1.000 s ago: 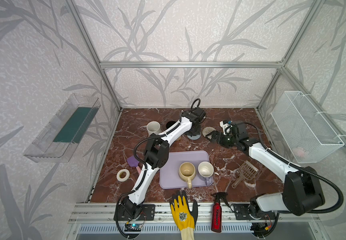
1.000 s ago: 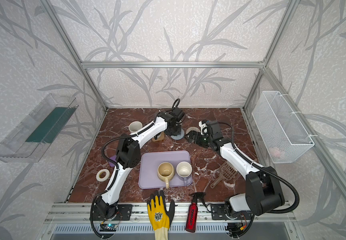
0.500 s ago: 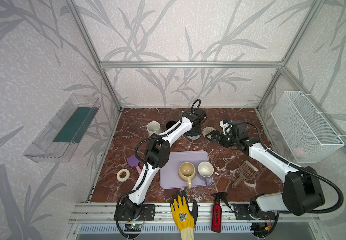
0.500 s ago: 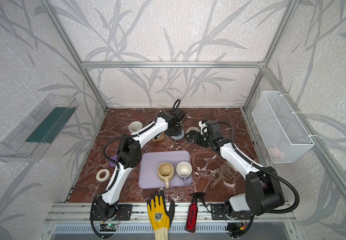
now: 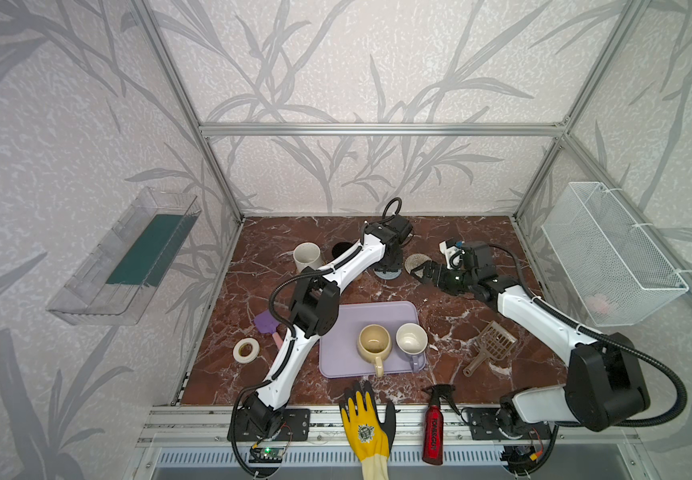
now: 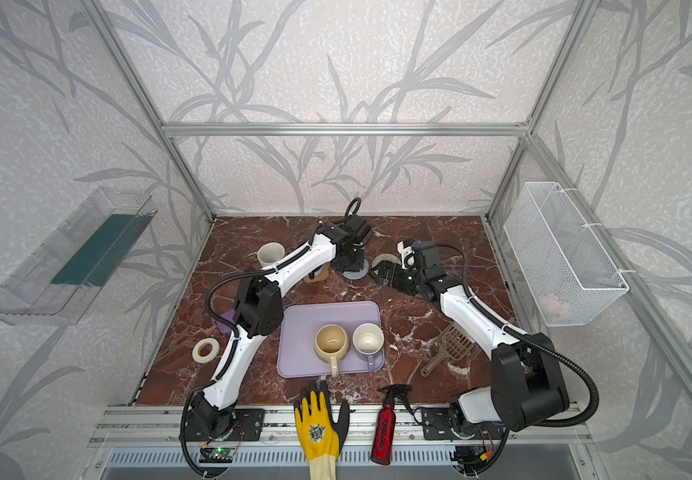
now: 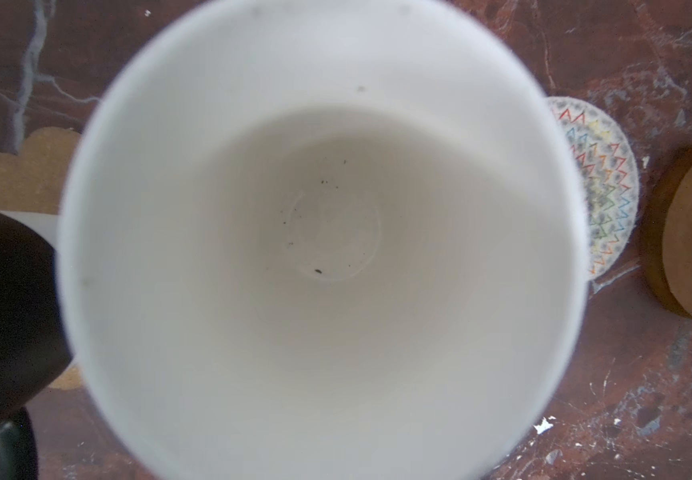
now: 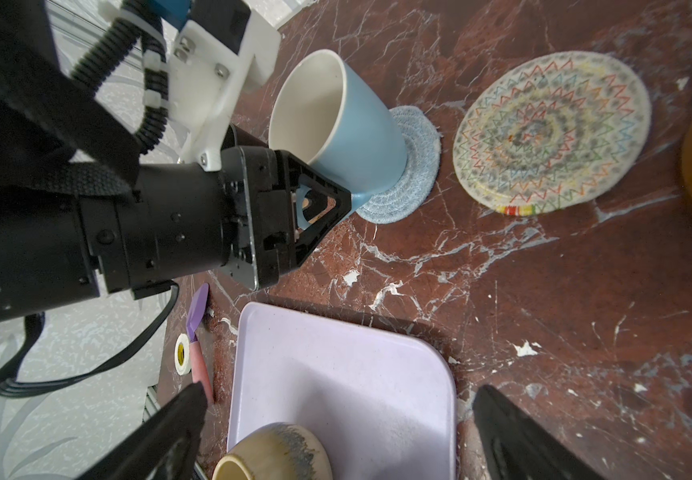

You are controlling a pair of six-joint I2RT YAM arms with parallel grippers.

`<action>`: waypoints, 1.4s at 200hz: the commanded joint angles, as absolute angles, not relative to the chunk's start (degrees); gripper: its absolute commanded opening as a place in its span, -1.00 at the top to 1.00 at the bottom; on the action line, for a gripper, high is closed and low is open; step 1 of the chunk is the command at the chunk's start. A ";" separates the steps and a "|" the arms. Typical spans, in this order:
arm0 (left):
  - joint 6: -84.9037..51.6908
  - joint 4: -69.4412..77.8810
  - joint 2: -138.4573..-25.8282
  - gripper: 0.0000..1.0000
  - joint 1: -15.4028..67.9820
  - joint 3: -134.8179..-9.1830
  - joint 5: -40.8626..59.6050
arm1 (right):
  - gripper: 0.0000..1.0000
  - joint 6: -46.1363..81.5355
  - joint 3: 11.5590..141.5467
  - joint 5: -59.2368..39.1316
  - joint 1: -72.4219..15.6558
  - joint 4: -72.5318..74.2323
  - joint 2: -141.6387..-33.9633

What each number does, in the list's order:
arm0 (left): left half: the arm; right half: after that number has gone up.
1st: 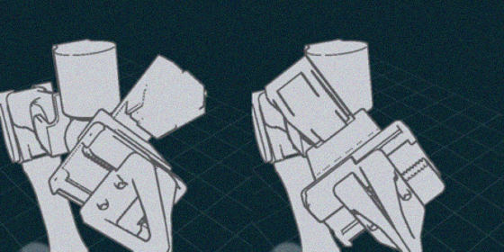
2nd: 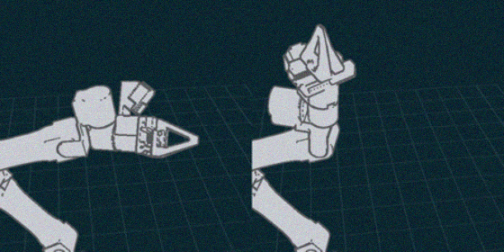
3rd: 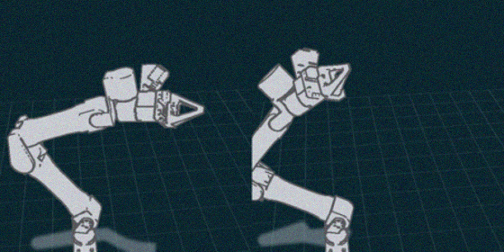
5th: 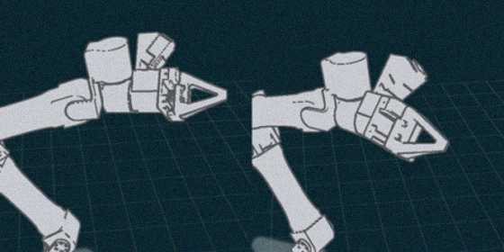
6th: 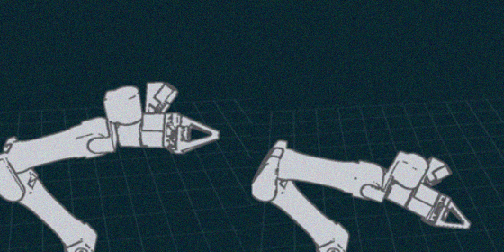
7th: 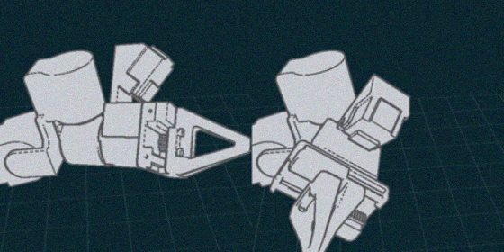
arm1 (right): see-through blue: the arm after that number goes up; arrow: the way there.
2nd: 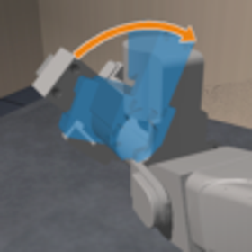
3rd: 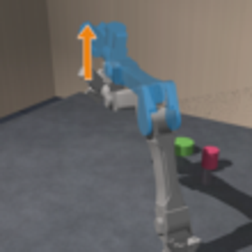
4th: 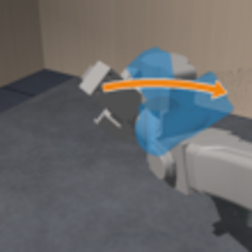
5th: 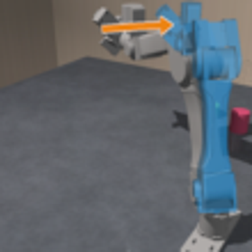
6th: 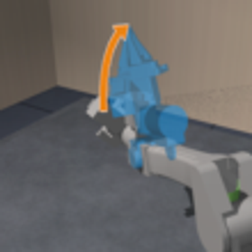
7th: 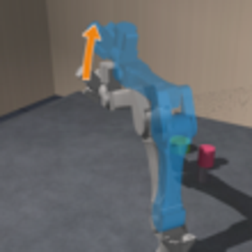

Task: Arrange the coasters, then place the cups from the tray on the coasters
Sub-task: 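Lower the light blue mug onto the blue woven coaster with the left gripper, then open and withdraw the left gripper while the right gripper moves to the cream mug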

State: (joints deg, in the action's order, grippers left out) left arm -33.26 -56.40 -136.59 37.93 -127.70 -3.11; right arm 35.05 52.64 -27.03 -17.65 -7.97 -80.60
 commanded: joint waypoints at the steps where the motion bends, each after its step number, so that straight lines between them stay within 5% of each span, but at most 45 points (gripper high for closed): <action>1: -35.37 -56.02 -132.79 0.32 38.89 -127.00 -2.63 | -0.99 34.72 52.49 -26.98 -17.49 -7.65 -79.89; 90: -36.01 -58.01 -132.25 0.28 39.16 -126.85 -3.41 | -0.98 34.12 51.83 -27.18 -17.55 -8.88 -78.67; 139: -36.31 -54.92 -124.76 -0.12 39.35 -121.14 -2.80 | -0.98 30.38 53.46 -25.34 -19.42 -15.58 -75.65; 170: -36.94 -48.94 -115.76 -0.17 39.34 -112.14 2.00 | -0.98 27.41 55.08 -21.84 -23.26 -21.78 -71.75; 235: -40.92 -37.05 -87.19 -0.96 38.94 -82.82 6.44 | -0.98 23.00 61.30 -12.89 -40.54 -35.29 -70.09; 280: -42.22 -38.76 -69.61 -0.99 37.67 -69.33 8.70 | -0.98 27.45 62.97 -4.02 -53.20 -39.80 -70.80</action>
State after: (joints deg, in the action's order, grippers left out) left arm -40.82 -38.63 -76.51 38.44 -74.06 6.81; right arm 24.93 61.23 -10.83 -48.29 -34.85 -71.11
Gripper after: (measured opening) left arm 0.994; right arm 0.990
